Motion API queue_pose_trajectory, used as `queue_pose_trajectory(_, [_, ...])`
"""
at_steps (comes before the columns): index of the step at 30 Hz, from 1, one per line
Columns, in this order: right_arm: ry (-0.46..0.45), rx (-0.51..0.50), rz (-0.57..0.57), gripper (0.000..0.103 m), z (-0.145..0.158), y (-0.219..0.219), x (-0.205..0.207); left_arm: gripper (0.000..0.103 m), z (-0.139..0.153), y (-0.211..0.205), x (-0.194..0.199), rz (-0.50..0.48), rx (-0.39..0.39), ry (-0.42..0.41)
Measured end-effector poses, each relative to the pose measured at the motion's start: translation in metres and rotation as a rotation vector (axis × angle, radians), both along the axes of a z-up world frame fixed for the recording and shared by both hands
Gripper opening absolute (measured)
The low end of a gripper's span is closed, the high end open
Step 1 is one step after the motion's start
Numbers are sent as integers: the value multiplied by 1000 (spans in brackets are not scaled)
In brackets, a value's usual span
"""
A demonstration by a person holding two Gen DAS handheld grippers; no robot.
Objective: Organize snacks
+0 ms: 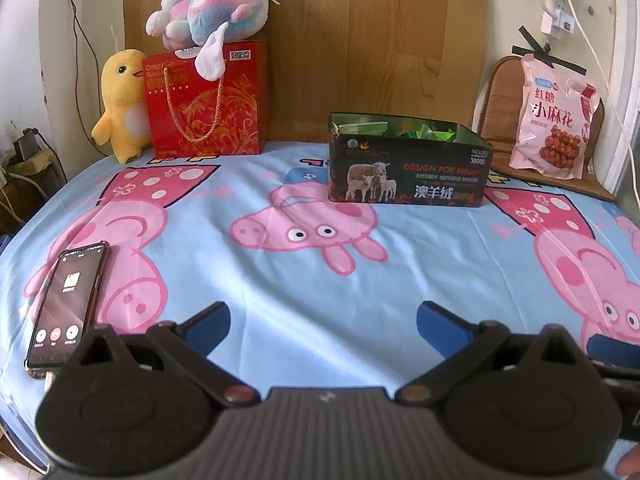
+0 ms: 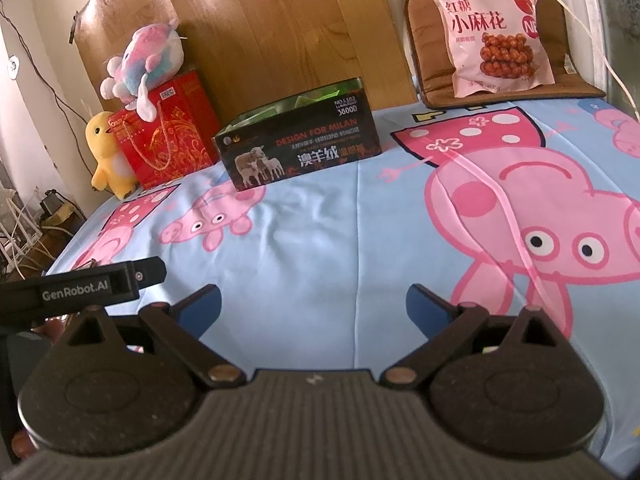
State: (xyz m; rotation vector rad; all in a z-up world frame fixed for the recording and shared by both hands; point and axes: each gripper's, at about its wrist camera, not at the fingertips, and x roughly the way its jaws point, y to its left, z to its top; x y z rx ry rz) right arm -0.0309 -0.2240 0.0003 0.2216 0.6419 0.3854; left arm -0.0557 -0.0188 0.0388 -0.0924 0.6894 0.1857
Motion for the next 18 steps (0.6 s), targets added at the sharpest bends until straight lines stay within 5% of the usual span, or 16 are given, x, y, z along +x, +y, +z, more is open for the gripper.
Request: queue_pose_trajectory(18, [5,34,-14,100,0,-10,0,103,0,-7,0,2,8,5])
